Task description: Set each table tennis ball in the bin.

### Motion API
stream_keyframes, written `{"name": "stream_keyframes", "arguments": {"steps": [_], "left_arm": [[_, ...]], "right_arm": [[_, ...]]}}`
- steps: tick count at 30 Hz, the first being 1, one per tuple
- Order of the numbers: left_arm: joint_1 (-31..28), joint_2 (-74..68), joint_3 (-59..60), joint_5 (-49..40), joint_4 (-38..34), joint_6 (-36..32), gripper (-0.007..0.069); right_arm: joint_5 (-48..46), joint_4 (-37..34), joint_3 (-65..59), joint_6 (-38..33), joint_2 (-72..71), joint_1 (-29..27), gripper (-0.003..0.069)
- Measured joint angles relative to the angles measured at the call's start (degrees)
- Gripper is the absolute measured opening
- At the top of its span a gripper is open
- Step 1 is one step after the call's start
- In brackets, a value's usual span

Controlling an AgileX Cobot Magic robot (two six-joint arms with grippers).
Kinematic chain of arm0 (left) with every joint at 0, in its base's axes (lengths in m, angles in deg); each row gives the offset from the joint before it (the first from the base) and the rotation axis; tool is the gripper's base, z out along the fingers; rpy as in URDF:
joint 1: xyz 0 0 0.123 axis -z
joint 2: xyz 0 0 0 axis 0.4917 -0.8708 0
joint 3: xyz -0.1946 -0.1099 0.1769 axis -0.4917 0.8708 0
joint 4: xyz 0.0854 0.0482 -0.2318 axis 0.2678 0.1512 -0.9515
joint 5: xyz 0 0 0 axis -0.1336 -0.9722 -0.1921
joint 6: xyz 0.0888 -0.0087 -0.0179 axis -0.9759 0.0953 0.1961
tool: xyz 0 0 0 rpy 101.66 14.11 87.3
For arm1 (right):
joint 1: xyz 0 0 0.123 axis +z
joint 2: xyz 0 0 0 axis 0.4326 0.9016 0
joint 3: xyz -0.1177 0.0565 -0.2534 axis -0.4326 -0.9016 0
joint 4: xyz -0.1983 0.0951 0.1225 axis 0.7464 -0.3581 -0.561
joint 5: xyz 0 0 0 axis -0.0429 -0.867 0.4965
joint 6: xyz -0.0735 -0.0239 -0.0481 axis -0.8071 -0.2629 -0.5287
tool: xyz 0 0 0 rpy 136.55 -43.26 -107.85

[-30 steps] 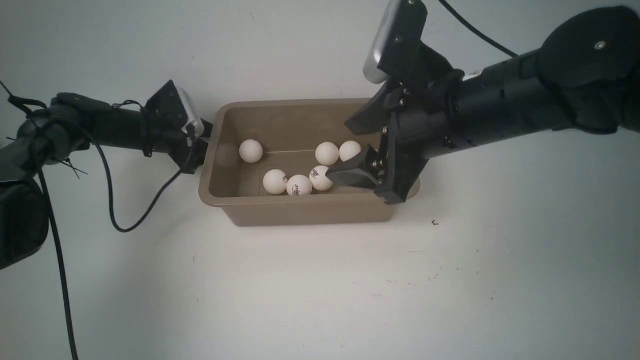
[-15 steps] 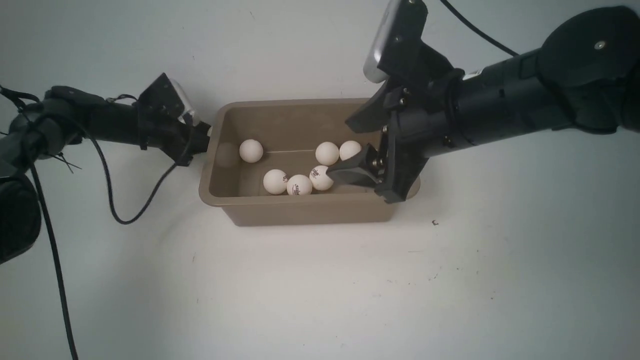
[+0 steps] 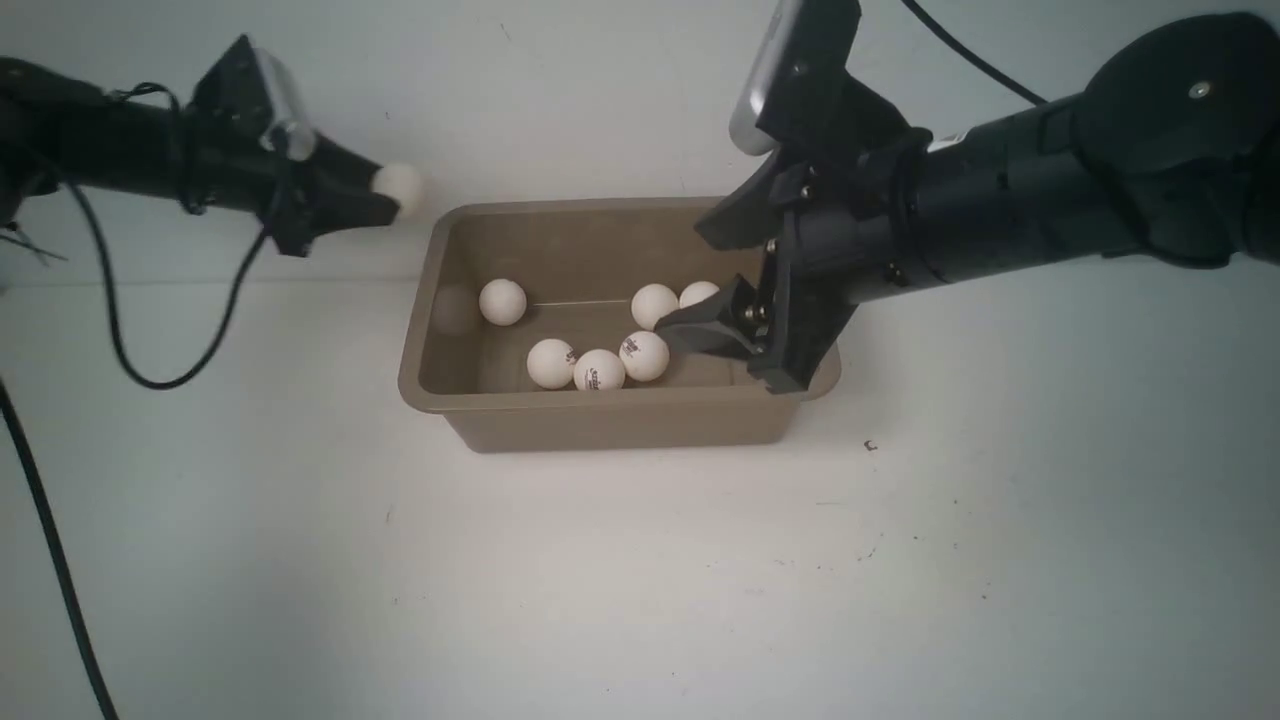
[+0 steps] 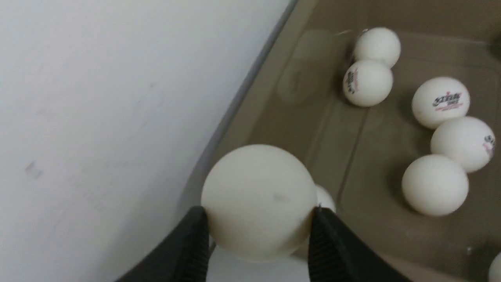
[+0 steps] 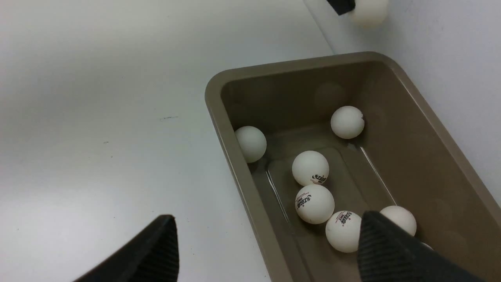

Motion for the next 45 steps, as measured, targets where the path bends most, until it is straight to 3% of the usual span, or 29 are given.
{"name": "stream_keyframes", "arguments": {"steps": [6, 7, 11, 13, 15, 19, 24, 27, 34, 37, 38, 45], "left_arm": [[8.02, -1.55, 0.0, 0.0, 2.89, 0.0, 0.0293], [10.53, -1.84, 0.0, -0.12, 6.59, 0.72, 0.0306], [13.59, -1.68, 0.0, -0.48, 13.35, 7.02, 0.0411], [13.52, -0.77, 0.0, 0.05, 16.11, 13.32, 0.0495], [12.61, 0.46, 0.05, 1.52, 16.31, 17.55, 0.0524], [9.11, 4.67, 0.05, 4.89, 10.26, 23.69, 0.0534], [5.77, 10.09, 0.05, 7.61, 0.15, 24.59, 0.0524], [5.3, 12.06, 0.05, 8.15, -1.62, 23.92, 0.052], [5.24, 15.7, 0.05, 10.58, -1.86, 22.55, 0.052], [5.24, 16.07, 0.05, 11.46, -1.93, 22.44, 0.052], [5.24, 16.12, 0.05, 11.74, -2.05, 22.39, 0.052], [5.22, 16.12, 0.05, 11.79, -2.55, 22.39, 0.052]], "right_arm": [[0.2, -0.05, 0.0, -0.05, 0.0, 0.0, 0.0556], [0.39, -0.05, 0.0, -0.25, 0.0, 0.0, 0.0556], [2.29, 0.0, 0.0, -0.43, -0.06, 0.0, 0.0556], [5.2, 0.36, 0.0, -0.44, -0.64, 0.0, 0.0556], [7.97, 0.56, -0.15, -0.39, -1.61, 0.0, 0.0556], [17.57, 0.24, -0.26, -0.15, -7.89, 0.0, 0.0556], [25.58, -0.5, -0.26, 1.35, -18.66, 0.0, 0.0556], [26.76, -0.86, -0.26, 3.46, -24.39, 0.0, 0.0556], [16.23, 5.02, -0.46, 19.37, -41.73, 0.0, 0.0556], [12.09, 14.92, -2.5, 31.01, -47.42, 0.0, 0.0556], [9.78, 23.58, -4.29, 41.04, -50.07, 0.0, 0.0556], [-3.85, 51.03, -12.82, 73.37, -58.65, 0.0, 0.0556]]}}
